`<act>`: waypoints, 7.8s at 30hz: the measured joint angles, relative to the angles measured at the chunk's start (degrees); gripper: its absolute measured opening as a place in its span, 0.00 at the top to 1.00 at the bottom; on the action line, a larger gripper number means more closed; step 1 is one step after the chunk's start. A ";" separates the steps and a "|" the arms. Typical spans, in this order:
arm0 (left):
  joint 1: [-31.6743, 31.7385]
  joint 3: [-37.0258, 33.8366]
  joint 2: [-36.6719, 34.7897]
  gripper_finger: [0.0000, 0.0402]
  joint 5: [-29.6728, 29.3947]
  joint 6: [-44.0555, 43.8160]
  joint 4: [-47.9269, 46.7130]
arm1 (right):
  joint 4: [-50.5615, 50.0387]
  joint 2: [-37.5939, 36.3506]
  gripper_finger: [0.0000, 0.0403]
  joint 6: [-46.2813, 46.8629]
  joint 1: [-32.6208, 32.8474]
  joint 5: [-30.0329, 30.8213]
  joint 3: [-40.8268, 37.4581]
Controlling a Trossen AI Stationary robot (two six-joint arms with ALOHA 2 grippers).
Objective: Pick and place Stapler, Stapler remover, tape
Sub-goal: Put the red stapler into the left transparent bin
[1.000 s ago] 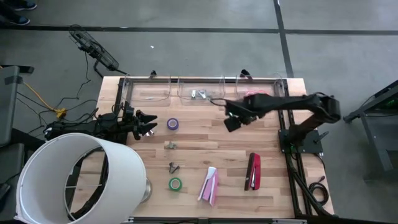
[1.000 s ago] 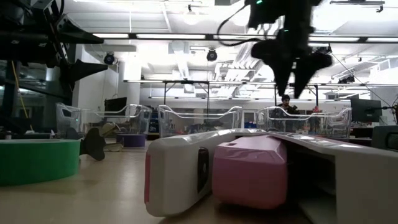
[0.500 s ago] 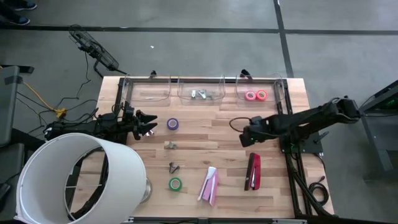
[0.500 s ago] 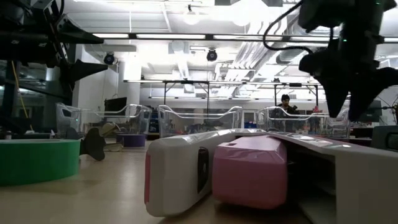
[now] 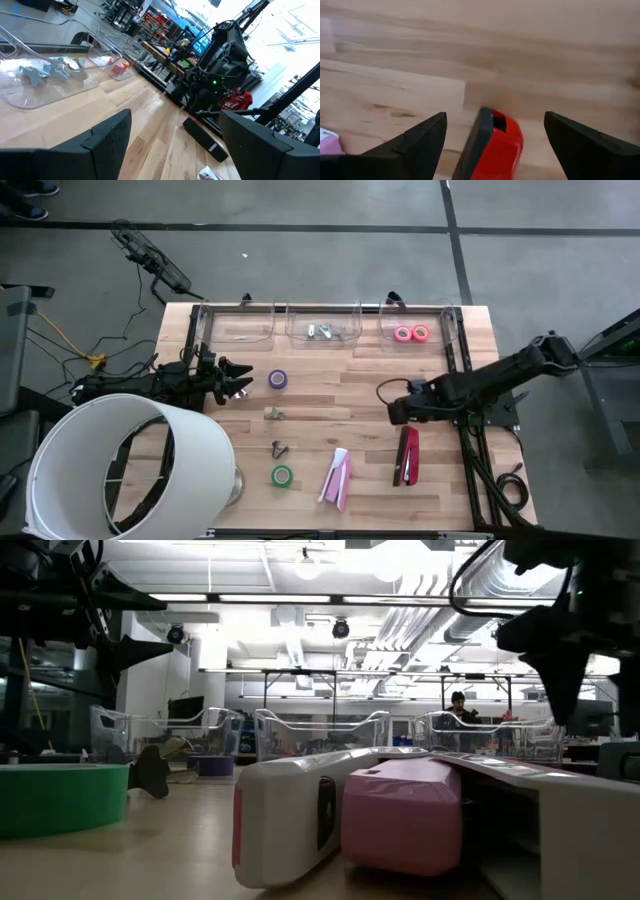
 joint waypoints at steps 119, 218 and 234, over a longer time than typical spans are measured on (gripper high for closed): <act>0.02 0.00 -0.01 0.26 -4.87 0.00 1.17 | 51.87 -2.51 0.49 -78.50 -36.65 -11.31 10.98; 13.16 49.64 78.40 0.26 16.54 11.84 27.01 | 79.62 24.82 0.49 -76.42 -48.21 -58.63 30.17; 13.18 49.62 78.40 0.26 15.70 12.02 26.52 | 70.98 24.73 0.49 -83.61 -44.51 -46.95 32.61</act>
